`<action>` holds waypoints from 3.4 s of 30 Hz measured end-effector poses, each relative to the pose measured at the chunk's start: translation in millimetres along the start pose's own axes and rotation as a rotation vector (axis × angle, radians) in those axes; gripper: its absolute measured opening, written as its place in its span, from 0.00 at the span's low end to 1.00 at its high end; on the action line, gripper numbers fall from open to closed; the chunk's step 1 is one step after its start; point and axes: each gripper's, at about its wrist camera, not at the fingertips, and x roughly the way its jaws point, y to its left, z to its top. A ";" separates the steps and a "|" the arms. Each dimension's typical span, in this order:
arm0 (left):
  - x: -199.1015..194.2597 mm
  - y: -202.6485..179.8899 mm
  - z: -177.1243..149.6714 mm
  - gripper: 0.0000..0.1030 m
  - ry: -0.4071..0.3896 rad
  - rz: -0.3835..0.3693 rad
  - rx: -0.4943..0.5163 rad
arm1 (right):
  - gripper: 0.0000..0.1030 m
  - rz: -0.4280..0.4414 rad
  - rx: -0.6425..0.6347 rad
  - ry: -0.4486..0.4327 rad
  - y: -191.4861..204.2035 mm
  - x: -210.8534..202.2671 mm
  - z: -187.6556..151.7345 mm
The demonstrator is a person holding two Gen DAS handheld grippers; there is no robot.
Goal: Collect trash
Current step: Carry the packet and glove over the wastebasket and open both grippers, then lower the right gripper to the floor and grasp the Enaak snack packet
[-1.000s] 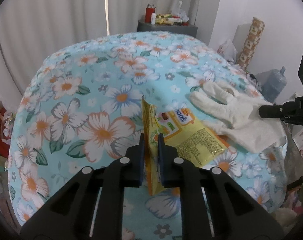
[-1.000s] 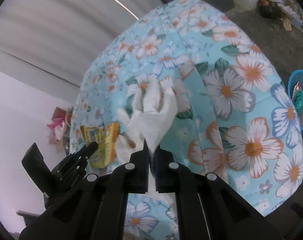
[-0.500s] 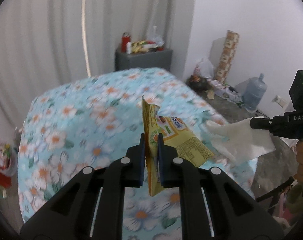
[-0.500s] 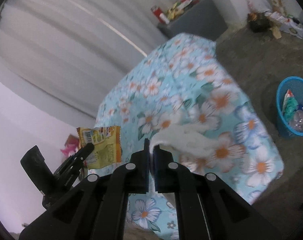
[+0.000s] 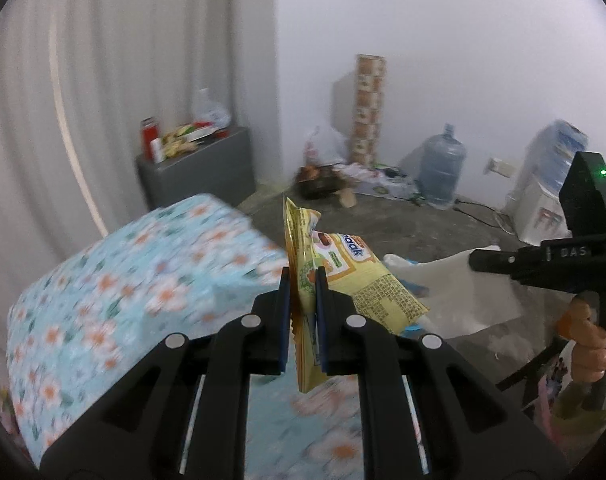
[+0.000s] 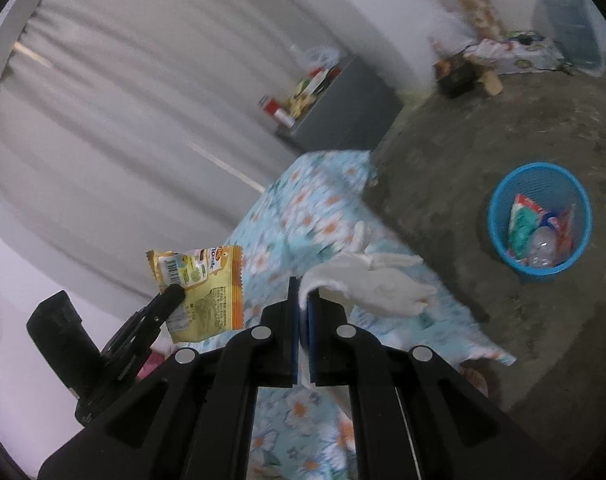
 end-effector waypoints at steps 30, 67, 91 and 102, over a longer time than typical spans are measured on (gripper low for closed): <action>376.9 -191.7 6.6 0.52 0.494 -0.285 0.120 | 0.52 -0.638 0.275 0.113 -318.3 112.7 134.2; 172.9 -38.0 13.5 0.70 0.198 -0.291 -0.082 | 0.78 -0.517 0.567 -0.152 -402.7 60.6 68.6; 163.9 -12.0 -11.4 0.70 0.279 -0.254 -0.129 | 0.84 -0.914 0.634 0.445 -577.4 221.3 -98.5; 162.1 -14.7 -10.6 0.70 0.318 -0.224 -0.118 | 0.87 -0.943 0.640 0.463 -590.1 249.5 -121.9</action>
